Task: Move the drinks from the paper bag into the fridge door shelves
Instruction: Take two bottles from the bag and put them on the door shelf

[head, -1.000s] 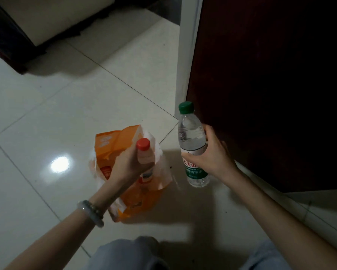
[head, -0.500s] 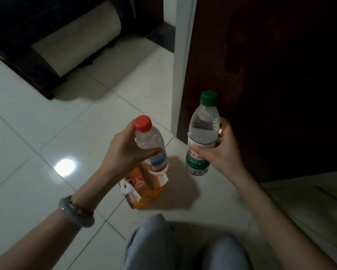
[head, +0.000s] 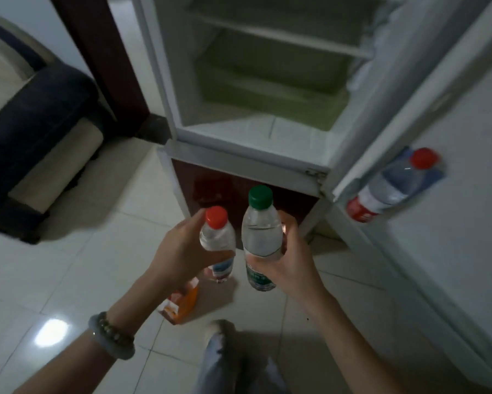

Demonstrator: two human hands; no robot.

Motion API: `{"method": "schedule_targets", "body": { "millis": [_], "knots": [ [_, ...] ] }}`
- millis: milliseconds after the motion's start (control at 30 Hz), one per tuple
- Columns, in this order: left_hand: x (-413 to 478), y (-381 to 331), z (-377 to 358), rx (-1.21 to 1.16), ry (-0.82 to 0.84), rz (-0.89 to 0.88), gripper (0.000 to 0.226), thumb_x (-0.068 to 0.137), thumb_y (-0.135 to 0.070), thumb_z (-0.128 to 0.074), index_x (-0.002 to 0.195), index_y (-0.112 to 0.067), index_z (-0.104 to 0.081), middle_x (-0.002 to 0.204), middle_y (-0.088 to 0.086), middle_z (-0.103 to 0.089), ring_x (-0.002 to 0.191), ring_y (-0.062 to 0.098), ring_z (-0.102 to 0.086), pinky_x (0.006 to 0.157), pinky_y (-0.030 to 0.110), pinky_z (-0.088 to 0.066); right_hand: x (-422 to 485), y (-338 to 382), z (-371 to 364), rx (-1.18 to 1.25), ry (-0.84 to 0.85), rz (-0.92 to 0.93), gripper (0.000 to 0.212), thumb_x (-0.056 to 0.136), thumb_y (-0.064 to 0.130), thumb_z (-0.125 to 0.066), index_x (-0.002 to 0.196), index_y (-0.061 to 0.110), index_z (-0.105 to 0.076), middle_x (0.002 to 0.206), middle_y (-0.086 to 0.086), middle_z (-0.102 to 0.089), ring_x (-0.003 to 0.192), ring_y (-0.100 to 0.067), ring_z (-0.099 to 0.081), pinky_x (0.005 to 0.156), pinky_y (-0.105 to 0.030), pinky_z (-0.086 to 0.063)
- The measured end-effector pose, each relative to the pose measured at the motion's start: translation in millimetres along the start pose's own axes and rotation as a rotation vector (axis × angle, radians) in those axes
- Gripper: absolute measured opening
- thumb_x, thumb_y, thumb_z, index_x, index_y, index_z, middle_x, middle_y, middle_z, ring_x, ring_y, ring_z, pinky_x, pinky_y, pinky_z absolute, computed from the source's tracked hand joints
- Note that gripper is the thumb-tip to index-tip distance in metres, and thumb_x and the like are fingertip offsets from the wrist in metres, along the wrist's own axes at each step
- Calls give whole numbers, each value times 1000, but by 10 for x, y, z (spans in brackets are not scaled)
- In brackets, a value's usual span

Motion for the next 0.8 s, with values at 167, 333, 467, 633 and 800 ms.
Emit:
{"method": "schedule_targets", "body": {
  "millis": [167,333,467,633,800],
  "knots": [
    [133,-869,12,-10,99,-236,61,61,-62,-68,110,-28,-53,97,-8,-66,85,11,-63,73,34,-55,-503,331,726,-23,-208,22,73,65,22,-84,112,53,-38,107,26,-57,104,10,-53,79,-6,-45],
    [347,-1818,-44,-167,202,-472,59,59,-60,-68,108,-27,-56,98,-15,-66,87,2,-65,75,30,-56,-936,431,1471,-56,-537,0,78,59,32,-86,113,58,-36,115,24,-55,101,7,-53,74,-7,-44],
    [590,-2425,-143,-262,188,-556,61,57,-46,-81,109,-30,-55,104,-9,-66,93,10,-63,79,32,-54,-1160,401,1930,-92,-738,-28,80,57,33,-85,122,41,-40,122,7,-55,105,-8,-53,82,-28,-48],
    [896,-2963,-569,-180,243,-627,62,57,-36,-86,110,-22,-58,102,-3,-68,90,15,-64,78,32,-54,-1232,247,2298,-61,-893,-49,78,60,18,-86,121,38,-43,110,18,-57,98,6,-53,81,-20,-44],
    [1127,-3140,-1121,-61,297,-630,55,61,-45,-81,104,-18,-62,96,-4,-70,84,10,-63,78,29,-53,-1130,-180,2428,-76,-987,-134,76,59,17,-85,122,33,-46,115,8,-60,107,-13,-57,92,-39,-50]
  ]
}}
Point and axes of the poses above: each hand's wrist, its own x-axis towards the middle knuckle, its own z-axis out of the back of the hand, y = z × x, the point moved 7 cm from there along x, towards the middle knuckle
